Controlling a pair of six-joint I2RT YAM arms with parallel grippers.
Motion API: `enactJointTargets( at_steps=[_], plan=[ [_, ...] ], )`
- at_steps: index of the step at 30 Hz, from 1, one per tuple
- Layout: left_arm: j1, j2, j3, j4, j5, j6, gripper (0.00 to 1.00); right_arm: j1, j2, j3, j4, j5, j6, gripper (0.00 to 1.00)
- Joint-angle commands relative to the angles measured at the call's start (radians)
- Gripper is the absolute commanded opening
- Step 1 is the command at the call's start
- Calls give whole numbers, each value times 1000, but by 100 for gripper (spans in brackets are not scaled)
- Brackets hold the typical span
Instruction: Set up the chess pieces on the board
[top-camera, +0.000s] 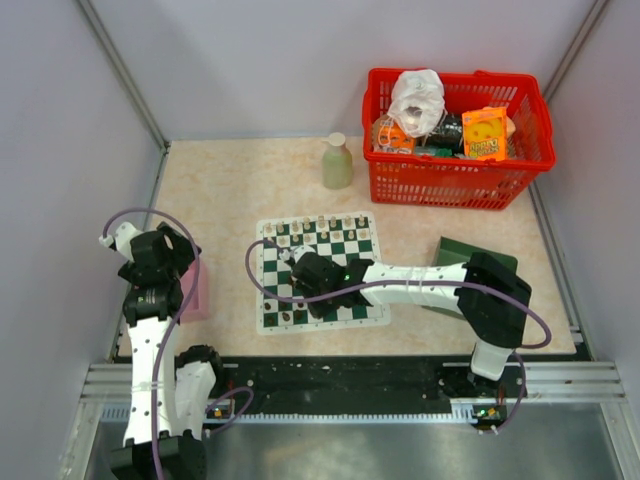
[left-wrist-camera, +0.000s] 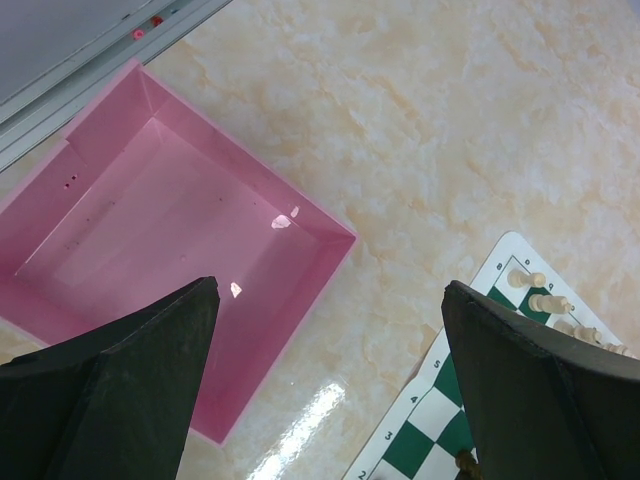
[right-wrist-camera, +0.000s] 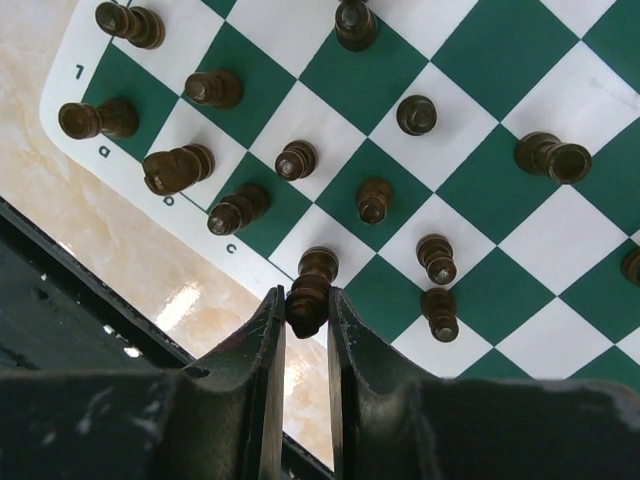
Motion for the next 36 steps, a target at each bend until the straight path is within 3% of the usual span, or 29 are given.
enactJointTargets(
  at_steps=[1, 10, 17, 22, 29, 36],
  plan=[
    [6, -5, -6, 36, -5, -7, 99, 17, 21, -10, 41, 16, 15, 11],
    [6, -4, -6, 36, -3, -7, 99, 16, 28, -29, 64, -7, 15, 16],
    [6, -1, -11, 39, 3, -4, 99, 18, -16, -30, 58, -5, 9, 36],
    [6, 4, -12, 44, 9, -4, 99, 16, -50, 0, 31, -7, 3, 44],
    [6, 7, -18, 48, 9, -2, 99, 5, -107, 120, -14, 39, -50, 53],
    [6, 2, -12, 51, 26, -8, 99, -73, -6, 295, -11, 59, -101, 54]
  ],
)
